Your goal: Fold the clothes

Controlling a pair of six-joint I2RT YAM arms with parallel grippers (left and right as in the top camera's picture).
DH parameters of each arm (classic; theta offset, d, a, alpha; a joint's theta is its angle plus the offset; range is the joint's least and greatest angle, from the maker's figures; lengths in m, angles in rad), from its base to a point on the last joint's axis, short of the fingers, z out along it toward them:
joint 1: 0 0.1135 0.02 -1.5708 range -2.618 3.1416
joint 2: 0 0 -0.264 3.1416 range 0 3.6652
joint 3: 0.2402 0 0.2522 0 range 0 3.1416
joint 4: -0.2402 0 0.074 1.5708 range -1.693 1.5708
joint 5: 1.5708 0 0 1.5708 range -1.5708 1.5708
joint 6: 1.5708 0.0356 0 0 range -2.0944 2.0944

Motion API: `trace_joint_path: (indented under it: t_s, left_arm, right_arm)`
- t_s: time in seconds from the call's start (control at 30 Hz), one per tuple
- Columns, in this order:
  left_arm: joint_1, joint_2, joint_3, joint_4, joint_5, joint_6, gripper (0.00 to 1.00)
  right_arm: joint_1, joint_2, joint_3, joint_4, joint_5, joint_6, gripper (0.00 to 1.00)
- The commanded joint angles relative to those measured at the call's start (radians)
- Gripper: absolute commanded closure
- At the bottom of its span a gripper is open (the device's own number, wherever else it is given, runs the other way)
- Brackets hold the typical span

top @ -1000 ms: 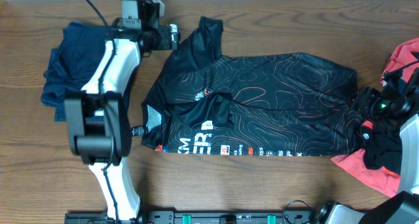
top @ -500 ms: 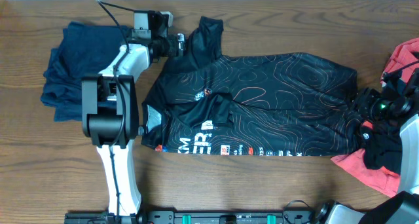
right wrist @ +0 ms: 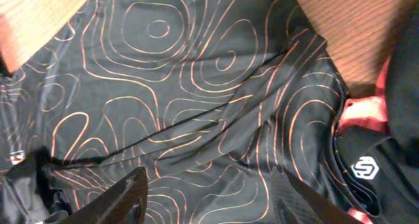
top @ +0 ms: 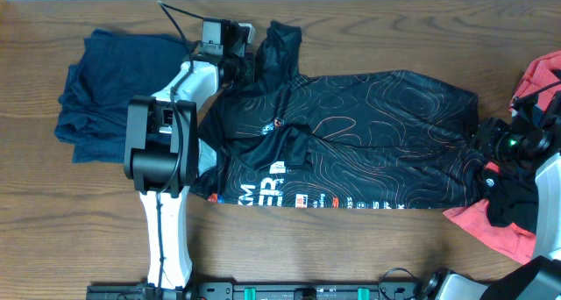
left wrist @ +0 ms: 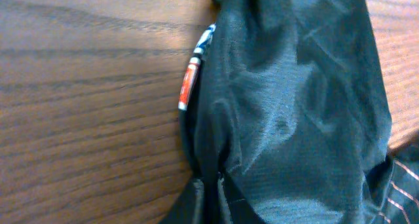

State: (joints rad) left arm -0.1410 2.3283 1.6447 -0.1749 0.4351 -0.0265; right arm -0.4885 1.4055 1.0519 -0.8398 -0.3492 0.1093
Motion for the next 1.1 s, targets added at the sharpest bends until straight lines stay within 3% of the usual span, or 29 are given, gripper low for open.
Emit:
trace_joint_path:
  t_s: [0.0, 0.2, 0.4, 0.6, 0.8, 1.07]
  left_arm:
    - [0.024, 0.005, 0.009, -0.003, -0.009, -0.063, 0.94]
    - [0.045, -0.086, 0.009, -0.051, -0.009, -0.166, 0.94]
    - [0.044, -0.189, 0.009, -0.171, -0.009, -0.208, 0.94]
    - [0.044, -0.208, 0.008, -0.269, -0.009, -0.215, 0.94]
    - [0.044, -0.208, 0.008, -0.312, -0.009, -0.215, 0.94]
    - [0.043, -0.208, 0.006, -0.323, -0.009, -0.215, 0.94]
  right_arm:
    - [-0.001, -0.005, 0.010, 0.005, 0.041, -0.014, 0.45]
    - [0.002, -0.002, 0.011, 0.030, 0.077, -0.013, 0.52]
    - [0.060, 0.072, 0.086, 0.036, 0.164, -0.014, 0.46]
    - [0.138, 0.288, 0.317, 0.044, 0.232, -0.014, 0.40]
    - [0.164, 0.544, 0.532, 0.177, 0.226, -0.013, 0.38]
    - [0.189, 0.789, 0.586, 0.323, 0.130, 0.025, 0.37]
